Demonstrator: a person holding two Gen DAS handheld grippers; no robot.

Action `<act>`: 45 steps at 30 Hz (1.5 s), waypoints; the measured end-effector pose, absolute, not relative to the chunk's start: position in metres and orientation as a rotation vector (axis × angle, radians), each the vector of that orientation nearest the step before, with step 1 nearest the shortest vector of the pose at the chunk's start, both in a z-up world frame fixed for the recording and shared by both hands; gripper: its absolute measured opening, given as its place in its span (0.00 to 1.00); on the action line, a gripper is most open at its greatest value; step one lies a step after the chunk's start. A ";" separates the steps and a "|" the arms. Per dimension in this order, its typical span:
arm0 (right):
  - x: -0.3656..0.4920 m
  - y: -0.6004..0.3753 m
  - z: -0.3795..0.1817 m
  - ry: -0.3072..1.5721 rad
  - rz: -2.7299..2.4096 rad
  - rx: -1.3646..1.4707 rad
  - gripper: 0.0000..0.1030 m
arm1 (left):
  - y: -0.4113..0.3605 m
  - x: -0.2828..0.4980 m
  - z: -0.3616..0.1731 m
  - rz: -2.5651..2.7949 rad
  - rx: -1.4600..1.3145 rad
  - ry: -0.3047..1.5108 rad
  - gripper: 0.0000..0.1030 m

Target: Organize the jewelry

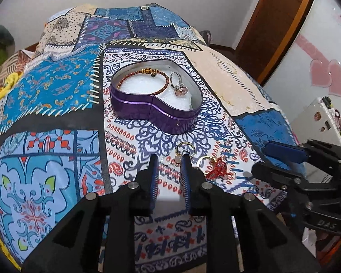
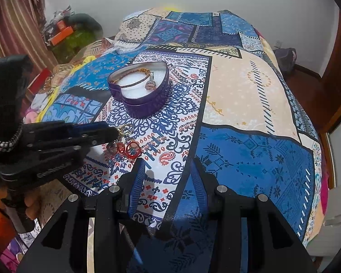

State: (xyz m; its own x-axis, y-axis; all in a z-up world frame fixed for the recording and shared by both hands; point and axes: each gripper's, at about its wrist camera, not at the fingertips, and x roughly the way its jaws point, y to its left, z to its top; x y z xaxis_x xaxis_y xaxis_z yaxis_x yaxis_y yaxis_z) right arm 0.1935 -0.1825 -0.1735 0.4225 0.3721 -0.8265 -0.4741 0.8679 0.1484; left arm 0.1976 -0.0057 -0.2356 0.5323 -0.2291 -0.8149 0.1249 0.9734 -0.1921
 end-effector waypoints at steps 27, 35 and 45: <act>0.197 -0.170 -0.178 1.014 0.562 -0.133 0.37 | 0.016 0.186 -0.214 -0.220 -0.132 0.942 0.00; 0.197 -0.171 -0.179 1.016 0.561 -0.137 0.37 | 0.004 0.189 -0.228 -0.257 -0.161 1.011 0.10; 0.198 -0.174 -0.180 1.014 0.566 -0.133 0.37 | -0.009 0.185 -0.229 -0.268 -0.125 1.003 0.28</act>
State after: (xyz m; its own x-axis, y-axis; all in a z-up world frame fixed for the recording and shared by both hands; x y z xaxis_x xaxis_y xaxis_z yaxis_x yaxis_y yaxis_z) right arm 0.1975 -0.1740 -0.1800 0.3993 0.3855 -0.8318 -0.5053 0.8496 0.1512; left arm 0.1855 -0.0089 -0.2286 0.5082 -0.2791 -0.8148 0.1644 0.9601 -0.2263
